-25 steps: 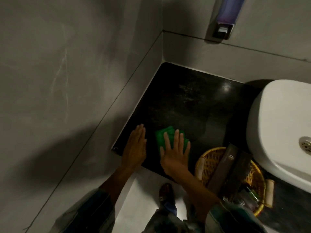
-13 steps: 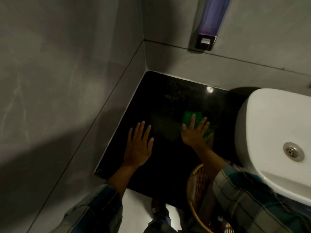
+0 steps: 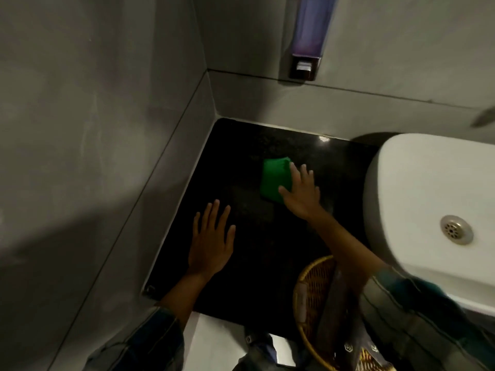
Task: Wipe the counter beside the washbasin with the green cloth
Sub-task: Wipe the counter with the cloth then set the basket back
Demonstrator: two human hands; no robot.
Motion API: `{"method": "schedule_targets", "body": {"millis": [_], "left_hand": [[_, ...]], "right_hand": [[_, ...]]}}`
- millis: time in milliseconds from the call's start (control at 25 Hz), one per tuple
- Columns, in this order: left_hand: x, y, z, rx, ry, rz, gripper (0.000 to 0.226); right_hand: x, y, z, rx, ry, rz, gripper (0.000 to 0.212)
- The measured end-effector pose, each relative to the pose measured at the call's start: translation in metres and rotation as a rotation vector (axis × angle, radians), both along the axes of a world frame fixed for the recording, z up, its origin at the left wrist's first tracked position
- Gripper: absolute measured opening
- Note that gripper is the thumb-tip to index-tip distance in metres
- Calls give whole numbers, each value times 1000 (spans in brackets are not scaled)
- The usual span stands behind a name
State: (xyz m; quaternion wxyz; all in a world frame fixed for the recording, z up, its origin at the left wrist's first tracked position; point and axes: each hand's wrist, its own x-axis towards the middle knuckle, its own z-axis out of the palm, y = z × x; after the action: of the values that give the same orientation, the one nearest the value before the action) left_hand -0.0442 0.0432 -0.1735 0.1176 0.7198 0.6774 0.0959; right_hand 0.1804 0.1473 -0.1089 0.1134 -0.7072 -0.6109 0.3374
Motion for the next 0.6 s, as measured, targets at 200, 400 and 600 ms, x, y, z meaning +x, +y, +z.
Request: {"method": "schedule_targets", "body": {"millis": [200,400,600], "left_hand": [[15,6,31,-131,-51,73,49],[86,-36,69,-311,-451,-99,22],[116,-75,79,-458,-595,-123,19]], "right_hand": [[73,-120,54,155,110,-4,40],[140,-226,78,110,-80,-111,17],[160,-268,59,-18,-168,-336,10]]}}
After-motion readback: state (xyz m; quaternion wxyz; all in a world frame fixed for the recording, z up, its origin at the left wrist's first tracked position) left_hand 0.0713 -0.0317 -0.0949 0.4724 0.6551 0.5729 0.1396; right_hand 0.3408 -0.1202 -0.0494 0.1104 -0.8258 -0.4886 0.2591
